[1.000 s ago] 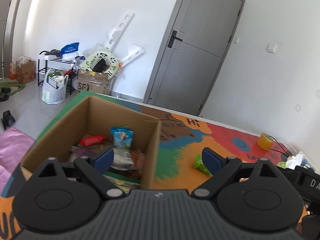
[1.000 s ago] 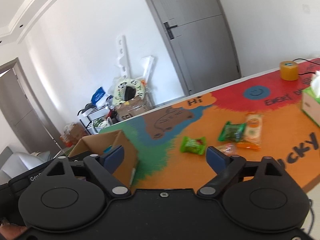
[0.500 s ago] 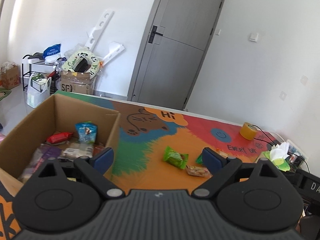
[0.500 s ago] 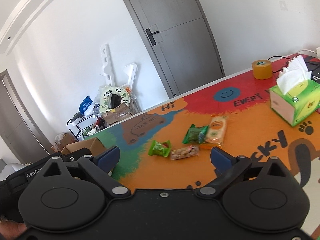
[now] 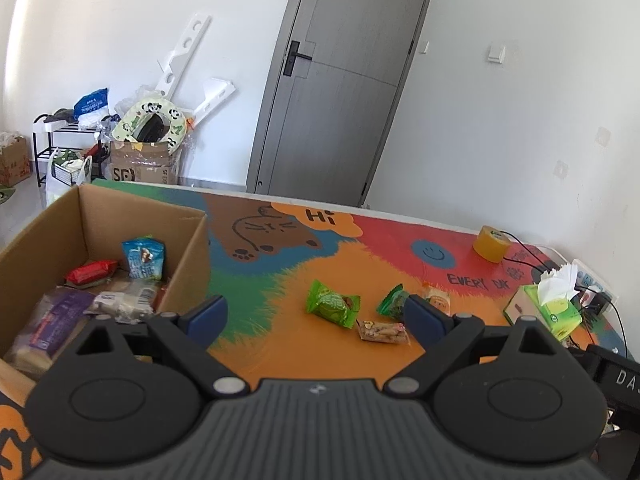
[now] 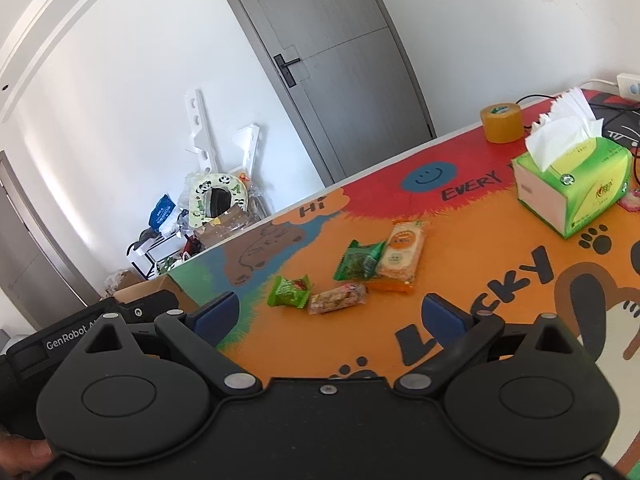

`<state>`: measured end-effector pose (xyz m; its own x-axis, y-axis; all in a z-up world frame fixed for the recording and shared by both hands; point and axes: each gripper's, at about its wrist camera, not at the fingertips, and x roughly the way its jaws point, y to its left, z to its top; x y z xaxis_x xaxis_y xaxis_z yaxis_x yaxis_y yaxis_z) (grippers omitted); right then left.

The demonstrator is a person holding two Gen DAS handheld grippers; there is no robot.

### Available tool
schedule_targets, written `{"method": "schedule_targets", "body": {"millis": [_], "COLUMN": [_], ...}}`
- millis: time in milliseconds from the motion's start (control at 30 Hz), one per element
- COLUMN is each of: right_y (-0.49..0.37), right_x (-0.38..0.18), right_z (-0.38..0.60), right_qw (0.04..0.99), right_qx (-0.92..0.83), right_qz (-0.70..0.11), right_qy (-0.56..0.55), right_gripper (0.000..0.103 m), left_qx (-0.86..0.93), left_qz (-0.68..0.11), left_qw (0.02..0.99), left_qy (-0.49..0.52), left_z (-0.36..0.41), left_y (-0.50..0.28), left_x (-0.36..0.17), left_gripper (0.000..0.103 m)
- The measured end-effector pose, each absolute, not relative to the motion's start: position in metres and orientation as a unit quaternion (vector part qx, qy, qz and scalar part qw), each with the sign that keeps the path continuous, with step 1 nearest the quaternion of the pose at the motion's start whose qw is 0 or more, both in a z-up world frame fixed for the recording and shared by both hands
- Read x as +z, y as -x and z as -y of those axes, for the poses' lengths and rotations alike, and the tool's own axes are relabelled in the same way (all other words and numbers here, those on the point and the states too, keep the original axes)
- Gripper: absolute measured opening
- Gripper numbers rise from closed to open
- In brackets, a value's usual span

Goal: Organize snacks
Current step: 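Move both tools back from the box to the remaining snacks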

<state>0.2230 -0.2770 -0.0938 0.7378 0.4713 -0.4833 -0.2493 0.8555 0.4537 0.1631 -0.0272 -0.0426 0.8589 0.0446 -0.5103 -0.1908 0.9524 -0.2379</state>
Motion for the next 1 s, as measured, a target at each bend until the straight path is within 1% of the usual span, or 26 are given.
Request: {"method": "schedule_targets", "body": {"millis": [200, 333, 467, 600, 667, 800, 900, 933, 1000], "right_y": [-0.236, -0.246, -0.259, -0.274, -0.284, -0.304, -0.318, -0.322, -0.331], "right_x": [-0.106, -0.113, -0.119, -0.124, -0.126, -0.129, -0.131, -0.133, -0.137], "right_z": [0.287, 0.29, 0.292, 0.294, 0.295, 0.294, 0.293, 0.292, 0.29], "right_qw": [0.911, 0.908, 0.904, 0.902, 0.899, 0.893, 0.892, 0.891, 0.887], "right_qx": [0.188, 0.187, 0.187, 0.173, 0.167, 0.162, 0.155, 0.153, 0.149], "right_qz": [-0.315, -0.324, -0.334, -0.345, -0.354, -0.368, -0.375, -0.378, -0.388], "right_qy": [-0.187, -0.19, -0.191, -0.195, -0.197, -0.201, -0.199, -0.199, -0.2], "right_gripper": [0.098, 0.095, 0.089, 0.086, 0.081, 0.076, 0.071, 0.068, 0.065], "left_qx": [0.057, 0.053, 0.057, 0.063, 0.064, 0.069, 0.077, 0.078, 0.082], "left_qz": [-0.268, -0.276, -0.283, -0.295, -0.301, -0.306, -0.316, -0.321, -0.332], "left_qw": [0.952, 0.951, 0.948, 0.945, 0.943, 0.94, 0.936, 0.934, 0.93], "left_qy": [0.134, 0.13, 0.132, 0.127, 0.13, 0.135, 0.135, 0.136, 0.138], "left_z": [0.036, 0.041, 0.044, 0.048, 0.049, 0.049, 0.051, 0.052, 0.052], "left_y": [-0.179, -0.191, -0.204, -0.222, -0.231, -0.249, -0.262, -0.268, -0.277], "left_x": [-0.05, -0.055, -0.06, -0.064, -0.065, -0.067, -0.071, -0.074, -0.08], "left_gripper": [0.094, 0.094, 0.094, 0.093, 0.093, 0.091, 0.087, 0.085, 0.083]}}
